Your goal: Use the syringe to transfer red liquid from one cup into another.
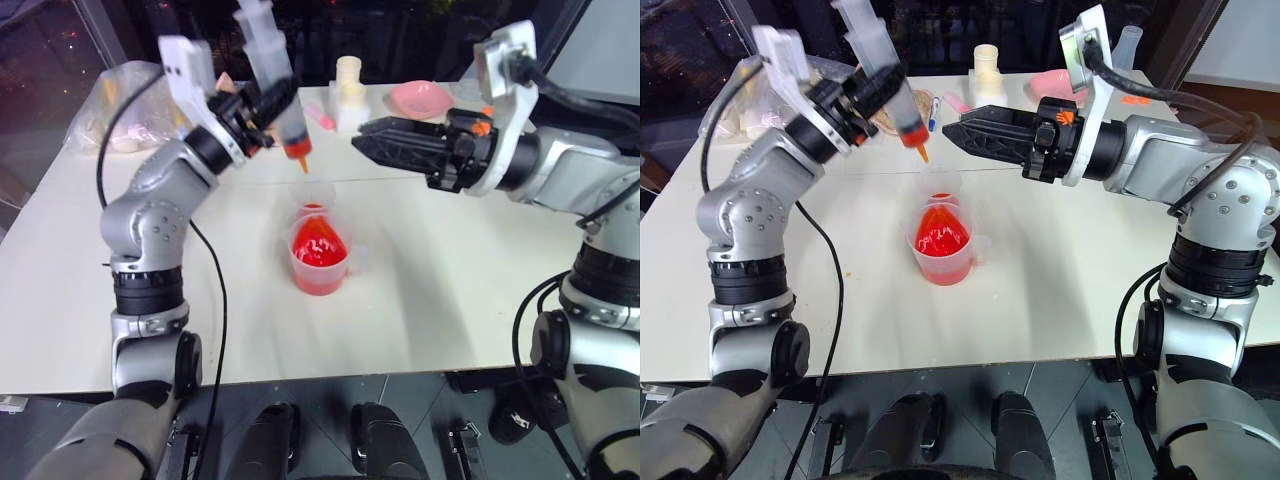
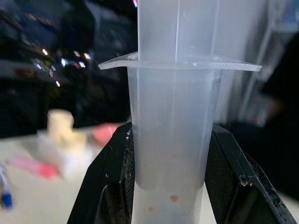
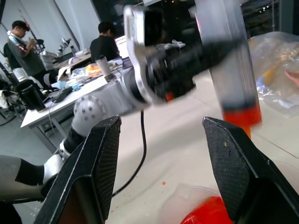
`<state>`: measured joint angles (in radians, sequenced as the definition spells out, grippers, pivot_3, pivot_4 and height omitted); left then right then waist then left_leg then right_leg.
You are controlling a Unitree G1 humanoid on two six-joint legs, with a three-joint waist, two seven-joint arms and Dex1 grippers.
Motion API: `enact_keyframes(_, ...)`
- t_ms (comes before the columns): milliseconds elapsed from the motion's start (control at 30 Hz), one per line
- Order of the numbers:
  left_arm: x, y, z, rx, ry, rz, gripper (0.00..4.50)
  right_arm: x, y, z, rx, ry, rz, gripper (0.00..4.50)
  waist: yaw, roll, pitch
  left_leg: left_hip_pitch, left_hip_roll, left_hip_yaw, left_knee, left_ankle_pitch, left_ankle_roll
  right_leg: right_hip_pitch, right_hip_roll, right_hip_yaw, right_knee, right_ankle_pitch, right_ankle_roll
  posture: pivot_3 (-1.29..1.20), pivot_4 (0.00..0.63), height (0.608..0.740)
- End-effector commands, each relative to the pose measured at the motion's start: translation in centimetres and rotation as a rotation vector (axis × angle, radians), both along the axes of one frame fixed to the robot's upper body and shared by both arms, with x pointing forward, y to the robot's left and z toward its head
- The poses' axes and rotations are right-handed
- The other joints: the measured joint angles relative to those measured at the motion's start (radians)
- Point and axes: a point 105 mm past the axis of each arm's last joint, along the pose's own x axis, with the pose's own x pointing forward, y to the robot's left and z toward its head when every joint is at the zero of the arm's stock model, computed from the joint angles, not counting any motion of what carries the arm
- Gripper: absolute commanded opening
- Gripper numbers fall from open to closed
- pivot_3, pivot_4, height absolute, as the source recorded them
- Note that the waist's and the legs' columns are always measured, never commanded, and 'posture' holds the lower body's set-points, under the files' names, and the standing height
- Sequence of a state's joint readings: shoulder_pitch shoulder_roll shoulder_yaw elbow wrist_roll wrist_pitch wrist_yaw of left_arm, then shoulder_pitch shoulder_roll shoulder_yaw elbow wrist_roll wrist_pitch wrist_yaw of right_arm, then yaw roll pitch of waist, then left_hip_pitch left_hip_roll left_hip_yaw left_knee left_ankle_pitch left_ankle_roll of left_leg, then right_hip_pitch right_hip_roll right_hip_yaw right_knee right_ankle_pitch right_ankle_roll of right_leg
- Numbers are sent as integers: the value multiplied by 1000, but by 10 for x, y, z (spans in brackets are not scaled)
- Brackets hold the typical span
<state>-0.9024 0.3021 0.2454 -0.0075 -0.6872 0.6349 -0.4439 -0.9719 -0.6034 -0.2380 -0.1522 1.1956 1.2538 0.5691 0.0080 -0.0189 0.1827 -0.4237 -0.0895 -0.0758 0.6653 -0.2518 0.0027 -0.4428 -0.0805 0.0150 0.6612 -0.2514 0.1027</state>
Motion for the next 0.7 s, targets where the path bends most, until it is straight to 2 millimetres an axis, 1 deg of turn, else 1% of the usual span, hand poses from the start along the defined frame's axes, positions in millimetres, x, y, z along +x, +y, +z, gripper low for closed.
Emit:
enact_keyframes(33, 3, 4, 11, 16, -75, 41, 1473, -5, -1, 11, 41, -55, 6, 2867, 1, 0, 0, 0, 0, 0, 0, 0, 0, 0, 0, 0, 0, 0, 0, 0, 150, 740)
enact_keyframes(100, 4, 0, 8, 62, -104, 43, 1473, -4, 0, 11, 43, -57, -2, 2867, 2, 0, 0, 0, 0, 0, 0, 0, 0, 0, 0, 0, 0, 0, 0, 0, 150, 740)
enact_keyframes(233, 2, -15, -12, 156, -142, 6, 1473, -4, -1, 10, 50, -58, -15, 2867, 4, 0, 0, 0, 0, 0, 0, 0, 0, 0, 0, 0, -1, 0, 0, 0, 150, 740)
enact_keyframes(333, 3, -22, -28, 176, -155, -14, 1473, -3, -1, 9, 53, -58, -20, 2867, 3, 0, 0, -1, 0, 0, 0, 0, 0, 0, 0, 0, -2, 0, 0, 0, 150, 740)
enact_keyframes(400, 5, -24, -34, 173, -166, -13, 1473, -4, 1, 9, 54, -59, -20, 2867, 3, 0, 0, -1, 0, 0, 0, 0, 0, 0, 0, 0, -2, 0, 0, 0, 150, 740)
enact_keyframes(533, 6, -30, -46, 201, -175, -28, 1473, -4, 7, 9, 49, -65, -11, 2867, 1, 0, 0, -1, 0, 0, 0, 0, 0, 0, 0, 0, -2, 0, 0, 0, 150, 740)
enact_keyframes(700, 8, -34, -57, 233, -208, -27, 1473, 2, 19, 17, 44, -104, -16, 2867, 1, 0, 0, -1, 0, 0, 0, 0, 0, 0, 0, 0, -2, 0, 0, 0, 150, 740)
